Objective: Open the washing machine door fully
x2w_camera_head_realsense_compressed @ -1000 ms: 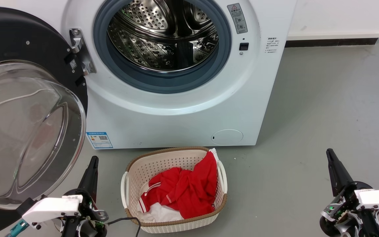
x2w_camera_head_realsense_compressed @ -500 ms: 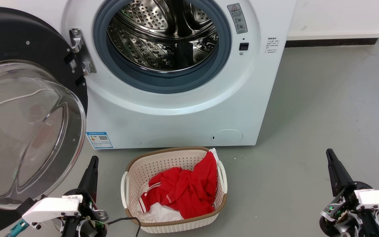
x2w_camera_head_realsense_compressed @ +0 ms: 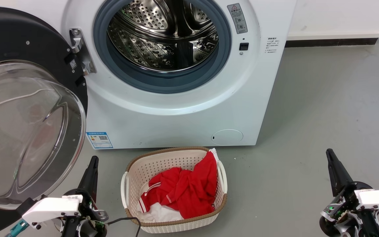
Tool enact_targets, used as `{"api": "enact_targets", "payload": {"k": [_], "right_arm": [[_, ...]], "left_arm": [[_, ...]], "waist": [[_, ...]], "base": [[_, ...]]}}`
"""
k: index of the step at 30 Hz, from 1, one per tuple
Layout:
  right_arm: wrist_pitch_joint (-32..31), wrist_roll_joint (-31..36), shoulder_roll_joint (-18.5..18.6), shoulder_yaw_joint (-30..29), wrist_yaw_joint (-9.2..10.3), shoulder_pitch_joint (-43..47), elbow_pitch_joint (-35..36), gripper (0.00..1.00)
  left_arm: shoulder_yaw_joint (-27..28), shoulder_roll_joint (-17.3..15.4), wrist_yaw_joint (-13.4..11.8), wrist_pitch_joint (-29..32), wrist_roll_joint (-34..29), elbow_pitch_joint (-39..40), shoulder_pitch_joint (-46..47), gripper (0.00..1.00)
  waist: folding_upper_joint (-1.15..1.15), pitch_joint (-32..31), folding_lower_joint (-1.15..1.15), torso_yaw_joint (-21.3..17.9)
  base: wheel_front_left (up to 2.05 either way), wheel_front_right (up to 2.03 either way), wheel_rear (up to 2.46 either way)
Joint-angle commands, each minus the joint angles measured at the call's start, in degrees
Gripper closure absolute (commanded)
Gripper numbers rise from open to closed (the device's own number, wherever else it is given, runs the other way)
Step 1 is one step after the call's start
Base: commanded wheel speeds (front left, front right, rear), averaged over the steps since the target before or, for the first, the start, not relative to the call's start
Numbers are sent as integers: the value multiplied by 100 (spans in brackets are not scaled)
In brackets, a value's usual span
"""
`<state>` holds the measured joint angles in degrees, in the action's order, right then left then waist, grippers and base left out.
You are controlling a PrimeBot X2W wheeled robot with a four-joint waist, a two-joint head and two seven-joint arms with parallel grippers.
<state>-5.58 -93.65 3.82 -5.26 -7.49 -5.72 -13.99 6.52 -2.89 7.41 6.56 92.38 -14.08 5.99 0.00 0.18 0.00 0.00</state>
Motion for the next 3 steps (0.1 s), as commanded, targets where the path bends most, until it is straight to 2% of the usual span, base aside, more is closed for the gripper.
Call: {"api": "enact_targets", "payload": {"k": [1,3], "right_arm": [[-10,39,-10,-15,0,-77,-9,100],[-15,43,-13,-18,0,-78,-9,100]], "left_arm": [[17,7,25,16,6,-2,45,100],[16,7,25,16,6,-2,45,100]], "waist": [[0,0,0,0],[0,0,0,0]], "base": [[0,0,0],[0,0,0]]}}
